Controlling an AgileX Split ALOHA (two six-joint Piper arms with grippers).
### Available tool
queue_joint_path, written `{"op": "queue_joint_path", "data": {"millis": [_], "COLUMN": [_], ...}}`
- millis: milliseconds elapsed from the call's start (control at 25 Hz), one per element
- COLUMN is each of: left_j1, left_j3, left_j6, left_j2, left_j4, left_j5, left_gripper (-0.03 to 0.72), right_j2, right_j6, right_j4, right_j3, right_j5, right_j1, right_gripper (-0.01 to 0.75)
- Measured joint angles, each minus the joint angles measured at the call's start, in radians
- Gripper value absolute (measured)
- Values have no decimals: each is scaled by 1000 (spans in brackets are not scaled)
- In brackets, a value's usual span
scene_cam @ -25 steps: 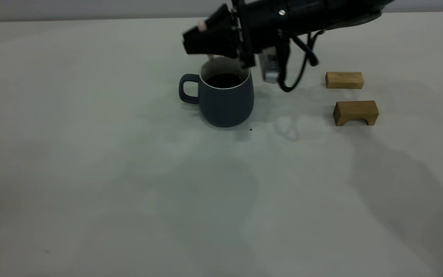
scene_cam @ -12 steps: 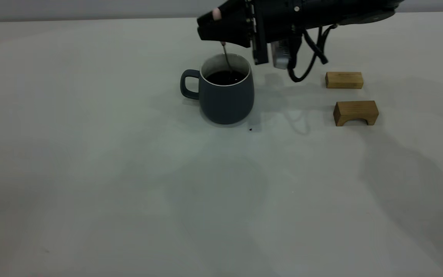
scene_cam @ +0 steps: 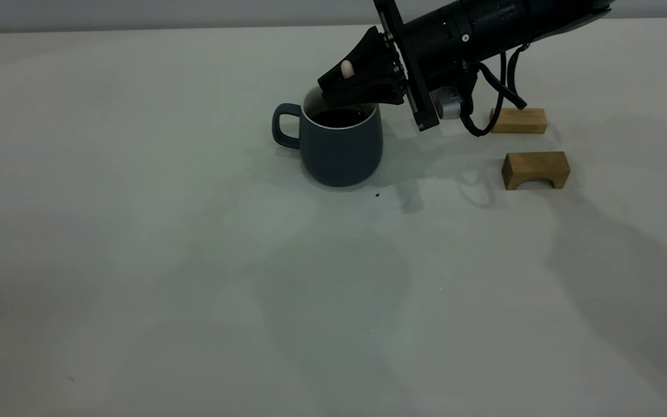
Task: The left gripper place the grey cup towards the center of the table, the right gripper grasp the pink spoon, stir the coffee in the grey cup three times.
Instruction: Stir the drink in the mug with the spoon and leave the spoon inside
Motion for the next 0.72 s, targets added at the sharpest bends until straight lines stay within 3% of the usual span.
{"op": "queue_joint_path", "data": {"millis": [240, 560, 720], "left_j1": [0, 0, 0], "left_j3": [0, 0, 0], "left_j6": [0, 0, 0], "left_j2": [0, 0, 0], "left_j4": [0, 0, 0], "left_j5": [0, 0, 0], "left_gripper": [568, 568, 568], "right_j2": [-29, -186, -291], "right_j6": [4, 88, 88], "right_j4": [-80, -445, -825], "right_j3": [0, 0, 0], "right_j5": [0, 6, 18], "right_j1": [1, 24, 89], "right_gripper": [129, 467, 513]}}
